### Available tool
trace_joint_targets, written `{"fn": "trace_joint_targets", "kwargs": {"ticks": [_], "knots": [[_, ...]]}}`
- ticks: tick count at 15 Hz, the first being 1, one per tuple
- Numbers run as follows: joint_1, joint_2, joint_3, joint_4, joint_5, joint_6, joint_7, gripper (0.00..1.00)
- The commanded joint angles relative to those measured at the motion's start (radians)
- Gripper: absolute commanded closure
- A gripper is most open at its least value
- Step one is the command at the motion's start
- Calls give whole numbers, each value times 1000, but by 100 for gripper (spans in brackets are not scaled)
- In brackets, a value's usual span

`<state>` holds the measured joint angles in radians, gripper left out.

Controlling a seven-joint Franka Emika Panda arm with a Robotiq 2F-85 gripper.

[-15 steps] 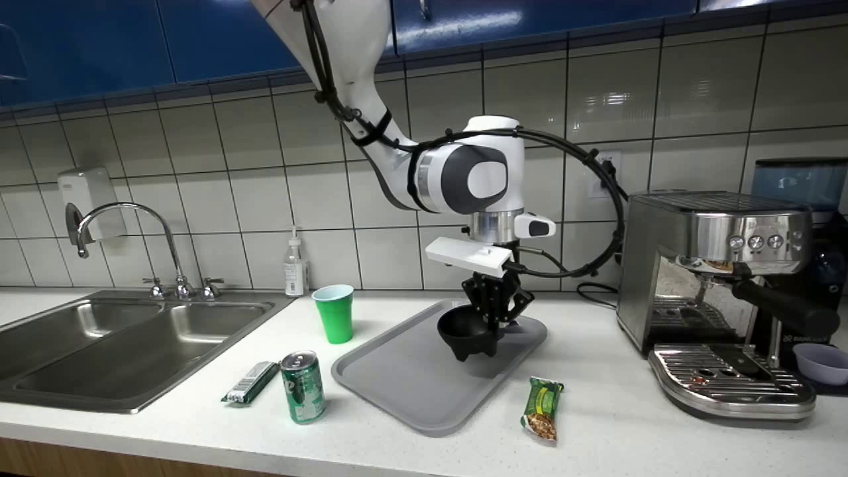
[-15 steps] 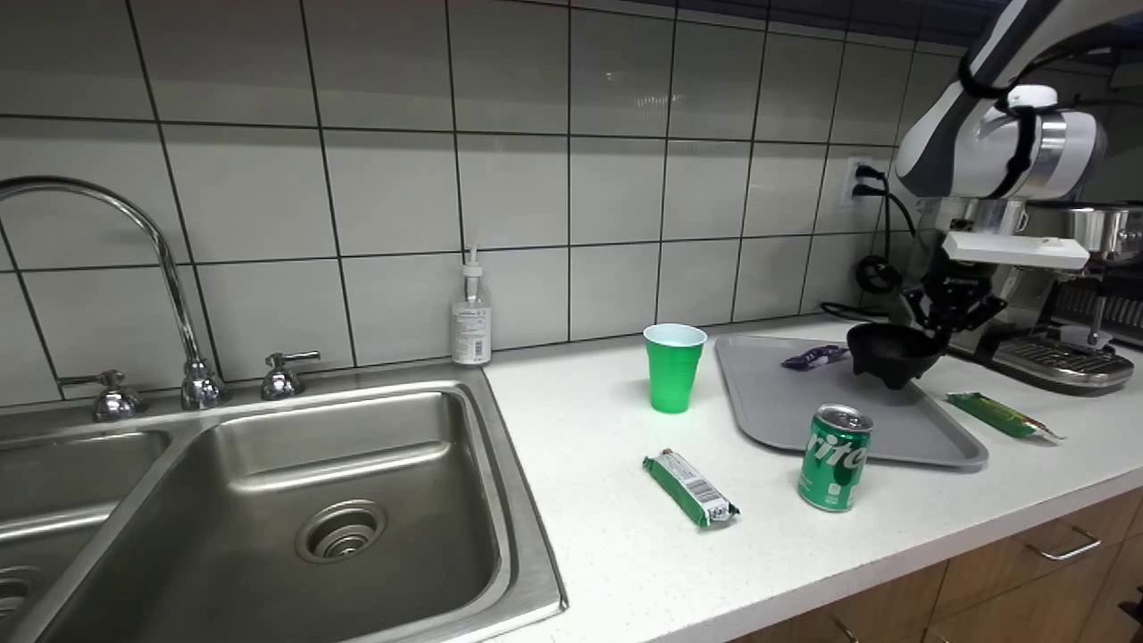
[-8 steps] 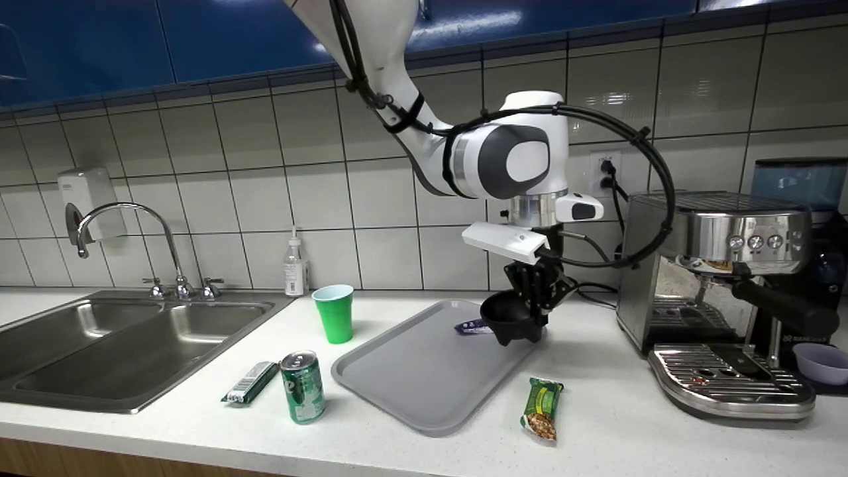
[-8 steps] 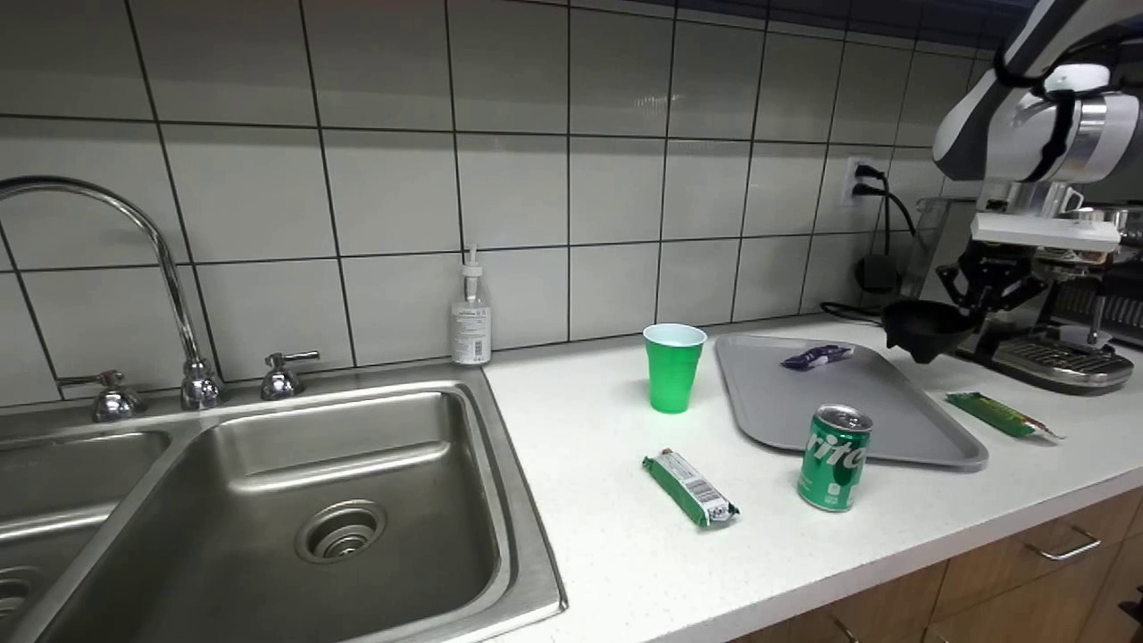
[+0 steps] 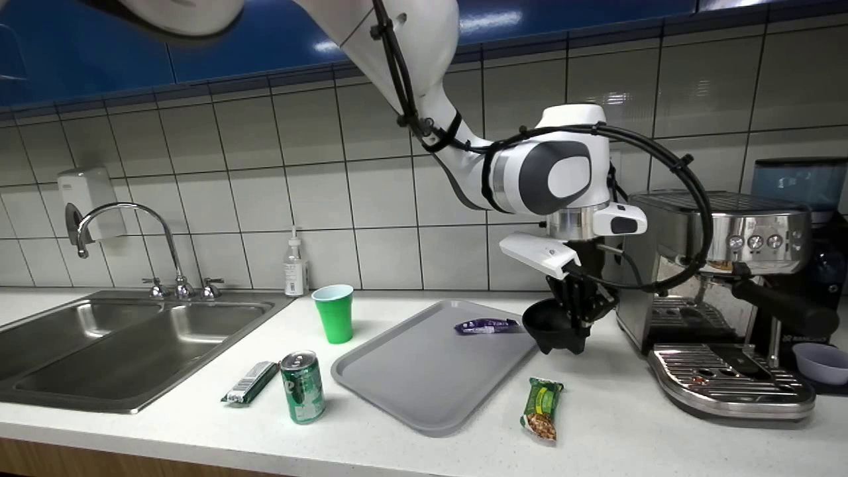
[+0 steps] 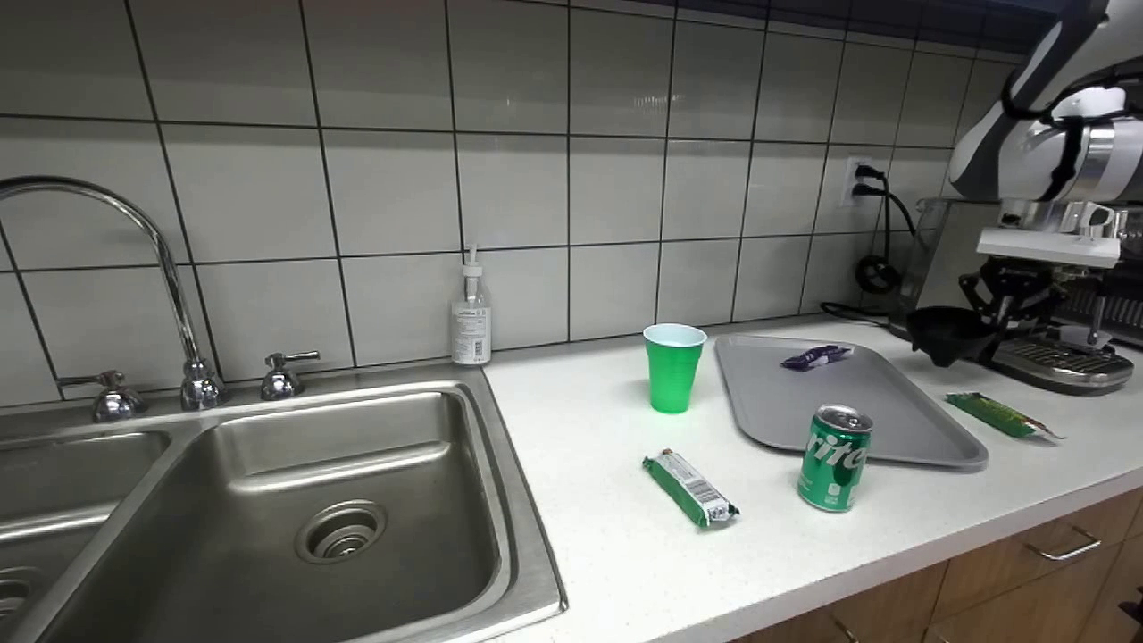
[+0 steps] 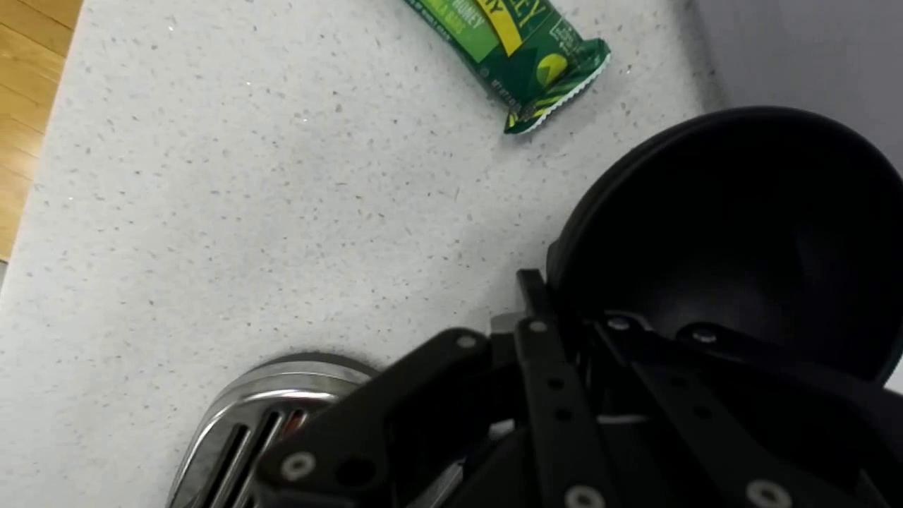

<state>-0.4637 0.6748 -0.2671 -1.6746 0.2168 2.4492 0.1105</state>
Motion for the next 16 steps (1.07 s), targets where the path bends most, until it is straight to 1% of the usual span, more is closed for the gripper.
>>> {"fn": "trace_joint_targets", "kwargs": {"ticks": [1, 8, 9, 10, 11, 14, 16], "knots": [[-17, 89, -13, 123, 14, -41, 80, 98], [-23, 168, -29, 211, 5, -68, 164, 98], [-22, 172, -29, 219, 3, -79, 169, 67], [-21, 173, -28, 221, 2, -83, 169, 65], [-19, 172, -27, 221, 0, -87, 167, 59], [-8, 153, -24, 201, -9, -99, 152, 36], [5, 138, -21, 184, -16, -101, 141, 23]]}}
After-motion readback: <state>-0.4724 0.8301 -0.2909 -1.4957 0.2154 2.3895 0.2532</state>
